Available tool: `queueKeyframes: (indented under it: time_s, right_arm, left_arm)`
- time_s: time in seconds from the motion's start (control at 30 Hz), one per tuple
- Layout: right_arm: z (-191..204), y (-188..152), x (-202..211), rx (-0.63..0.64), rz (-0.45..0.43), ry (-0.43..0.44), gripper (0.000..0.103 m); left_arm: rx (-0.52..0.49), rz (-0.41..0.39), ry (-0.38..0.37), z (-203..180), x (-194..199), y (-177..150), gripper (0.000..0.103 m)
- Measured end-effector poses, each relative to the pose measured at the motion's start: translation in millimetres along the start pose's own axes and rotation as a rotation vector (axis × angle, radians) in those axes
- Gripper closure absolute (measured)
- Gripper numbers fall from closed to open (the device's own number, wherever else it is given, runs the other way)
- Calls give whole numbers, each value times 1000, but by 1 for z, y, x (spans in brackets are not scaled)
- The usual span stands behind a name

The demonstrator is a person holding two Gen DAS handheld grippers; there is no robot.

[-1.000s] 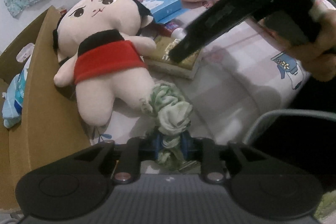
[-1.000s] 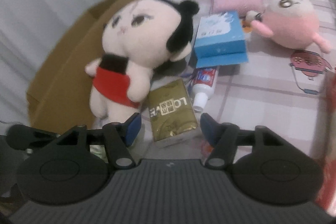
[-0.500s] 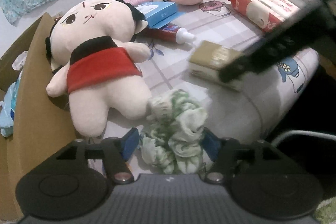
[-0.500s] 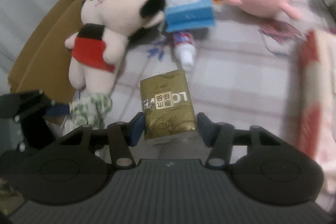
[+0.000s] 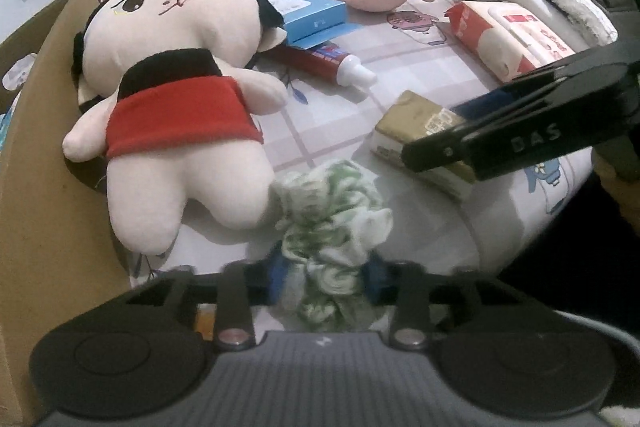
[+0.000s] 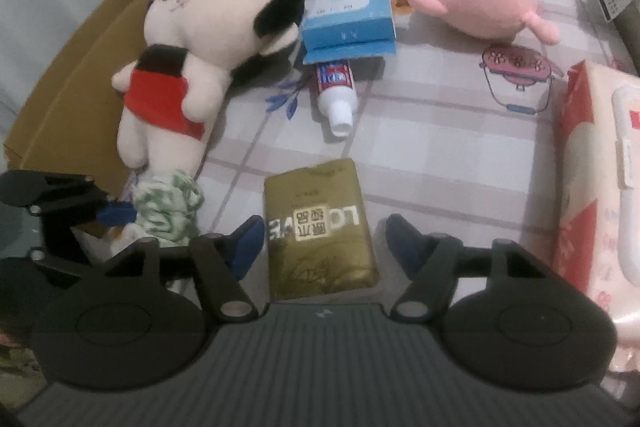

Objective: Organize soft objects
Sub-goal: 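Grasp the green scrunchie with the left tool while the right tool grasps the gold LOTTE box, then carry the scrunchie and LOTTE box over the cardboard box with both tools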

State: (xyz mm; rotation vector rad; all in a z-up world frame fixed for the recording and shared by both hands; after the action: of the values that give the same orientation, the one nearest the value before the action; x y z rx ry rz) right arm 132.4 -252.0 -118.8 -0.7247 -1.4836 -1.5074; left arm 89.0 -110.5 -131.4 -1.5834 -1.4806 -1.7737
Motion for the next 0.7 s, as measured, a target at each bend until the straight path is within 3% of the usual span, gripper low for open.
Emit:
queueKeyframes:
  time_s: [0.03, 0.1, 0.3, 0.53, 0.7]
  right_arm:
    - [1, 0, 0, 10, -14, -11, 50]
    - [3, -1, 3, 6, -12, -19, 51]
    - [-7, -14, 25, -115, -44, -3, 51]
    - [2, -20, 92, -211, -170, 80, 51]
    - [35, -1, 141, -161, -288, 162, 51]
  left_arm:
    - [2, -3, -6, 0, 1, 0, 76]
    - [10, -11, -10, 0, 4, 0, 81]
    - [20, -63, -16, -6, 32, -7, 83]
    - [26, -234, -17, -10, 115, -16, 83]
    - [87, -368, 56, 12, 183, -21, 83]
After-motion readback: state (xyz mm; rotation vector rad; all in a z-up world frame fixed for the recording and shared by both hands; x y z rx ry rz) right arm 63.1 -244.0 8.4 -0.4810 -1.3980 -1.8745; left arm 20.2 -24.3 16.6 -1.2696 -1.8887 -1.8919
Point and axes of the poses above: each gripper's, at about its wrist camera, not at the fingertips, and x roughly against the way its jaws point, z to its left, y to its top, the point moved 3 cm from there along -x, roughly the way its jaws point, and after that the axes turned 10 degrees about -y, right-handed, at the moved point
